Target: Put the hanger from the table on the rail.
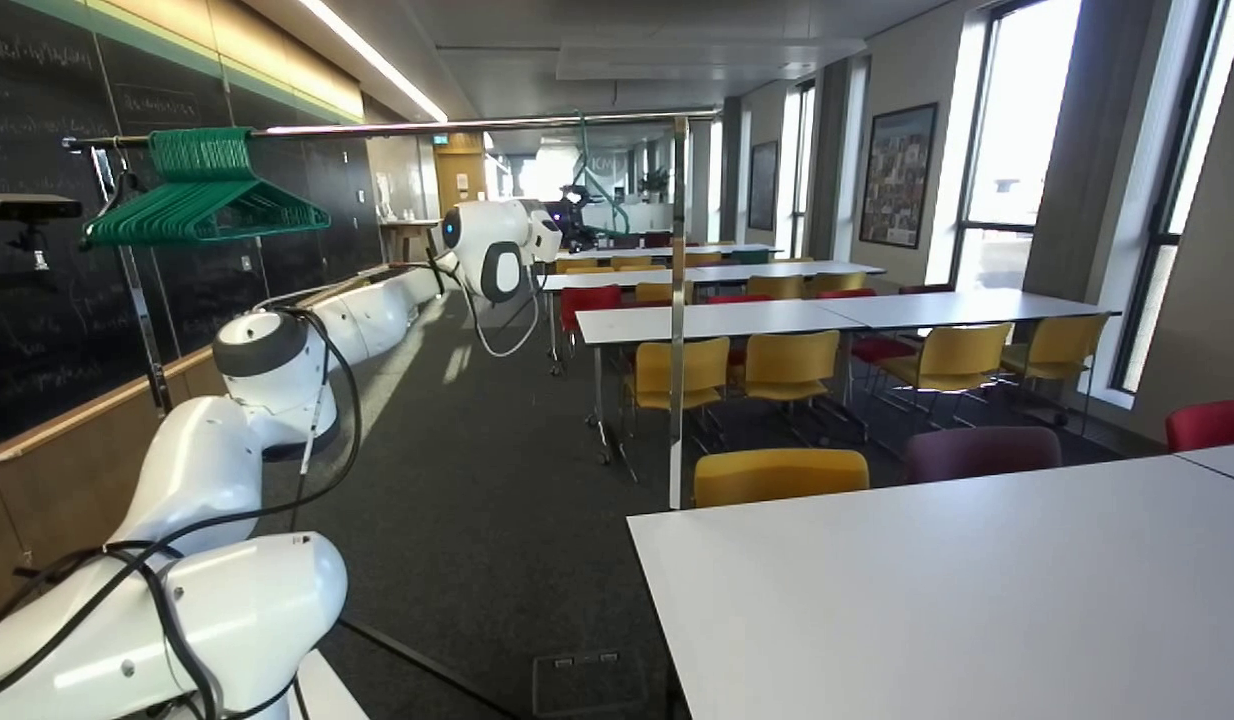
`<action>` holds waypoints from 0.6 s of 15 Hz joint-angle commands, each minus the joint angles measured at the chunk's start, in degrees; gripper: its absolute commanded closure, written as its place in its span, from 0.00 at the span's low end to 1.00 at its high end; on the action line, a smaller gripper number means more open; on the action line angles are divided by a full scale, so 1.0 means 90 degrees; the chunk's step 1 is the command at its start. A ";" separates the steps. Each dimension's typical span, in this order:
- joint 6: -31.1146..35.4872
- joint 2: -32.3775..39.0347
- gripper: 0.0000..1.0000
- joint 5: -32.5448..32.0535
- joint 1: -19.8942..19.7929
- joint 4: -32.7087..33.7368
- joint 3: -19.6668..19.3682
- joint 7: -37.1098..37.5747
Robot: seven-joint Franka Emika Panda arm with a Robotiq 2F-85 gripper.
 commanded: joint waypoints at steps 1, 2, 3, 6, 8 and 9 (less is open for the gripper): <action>0.0424 -0.1081 0.00 -0.0409 0.0561 0.0142 0.0885 -0.0031; 0.0530 -0.1296 0.00 -0.0516 0.0685 0.0185 0.1128 -0.0054; 0.0630 -0.1513 0.00 -0.0643 0.0811 0.0200 0.1363 -0.0092; 0.0895 -0.2170 0.00 -0.1115 0.1089 0.0166 0.2074 -0.0164; 0.1063 -0.2560 0.00 -0.1489 0.1211 0.0061 0.2495 -0.0166; 0.1145 -0.2754 0.00 -0.1672 0.1249 0.0002 0.2681 -0.0155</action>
